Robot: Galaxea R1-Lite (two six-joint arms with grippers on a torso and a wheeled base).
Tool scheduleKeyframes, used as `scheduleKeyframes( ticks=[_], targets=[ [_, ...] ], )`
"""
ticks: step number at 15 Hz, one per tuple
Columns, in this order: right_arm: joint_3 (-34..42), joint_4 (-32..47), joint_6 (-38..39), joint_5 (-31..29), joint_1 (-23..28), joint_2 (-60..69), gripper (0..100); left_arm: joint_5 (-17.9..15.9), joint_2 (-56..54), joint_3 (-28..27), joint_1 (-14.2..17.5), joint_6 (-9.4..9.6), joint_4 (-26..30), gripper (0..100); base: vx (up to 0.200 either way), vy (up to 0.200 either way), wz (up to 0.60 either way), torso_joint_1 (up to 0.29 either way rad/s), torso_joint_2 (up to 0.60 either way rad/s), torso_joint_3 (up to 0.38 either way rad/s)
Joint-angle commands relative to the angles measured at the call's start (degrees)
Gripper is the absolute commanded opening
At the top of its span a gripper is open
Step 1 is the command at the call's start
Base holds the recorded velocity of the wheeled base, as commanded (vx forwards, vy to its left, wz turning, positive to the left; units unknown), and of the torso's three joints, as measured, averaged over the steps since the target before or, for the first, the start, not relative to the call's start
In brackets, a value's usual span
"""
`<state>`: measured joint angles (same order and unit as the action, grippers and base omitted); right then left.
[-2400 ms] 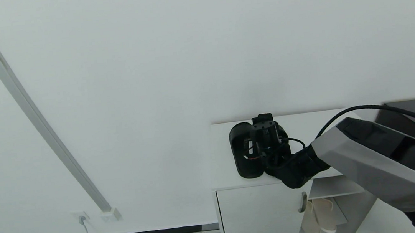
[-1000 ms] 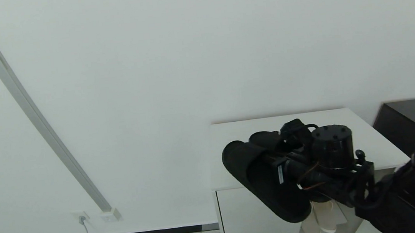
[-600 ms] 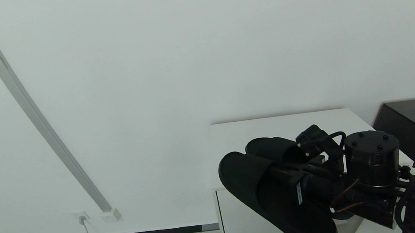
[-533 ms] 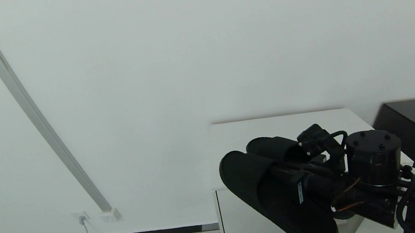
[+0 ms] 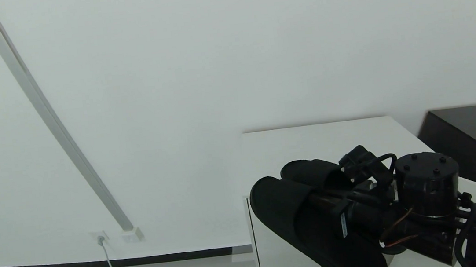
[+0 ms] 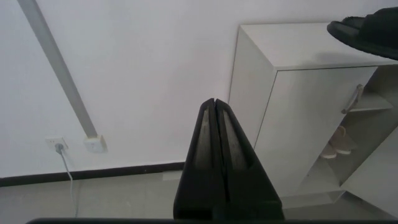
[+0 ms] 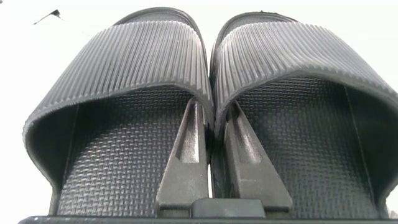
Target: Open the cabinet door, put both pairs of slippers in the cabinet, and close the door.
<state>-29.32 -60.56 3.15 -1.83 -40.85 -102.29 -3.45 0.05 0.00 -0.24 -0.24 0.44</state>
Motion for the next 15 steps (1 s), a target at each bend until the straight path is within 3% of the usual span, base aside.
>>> scheduleKeyframes(
  ticks=[1, 11, 15],
  targets=[
    [0.1, -0.2, 0.0, 0.0, 0.0, -0.8, 0, 0.0, 0.0, 0.0, 0.0, -0.02, 0.0, 0, 0.0, 0.0, 0.0, 0.0, 0.0, 0.0],
    [0.5, -0.3, 0.0, -0.2, 0.0, -1.2, 0, 0.0, 0.0, 0.0, 0.0, 0.07, 0.0, 0, 0.0, 0.0, 0.0, 0.0, 0.0, 0.0],
    [1.2, -1.8, 0.0, -0.1, 0.1, -1.1, 0, 0.0, 0.0, 0.0, 0.0, -0.02, 0.0, 0, 0.0, -0.2, 0.0, 0.0, 0.0, 0.007]
  ],
)
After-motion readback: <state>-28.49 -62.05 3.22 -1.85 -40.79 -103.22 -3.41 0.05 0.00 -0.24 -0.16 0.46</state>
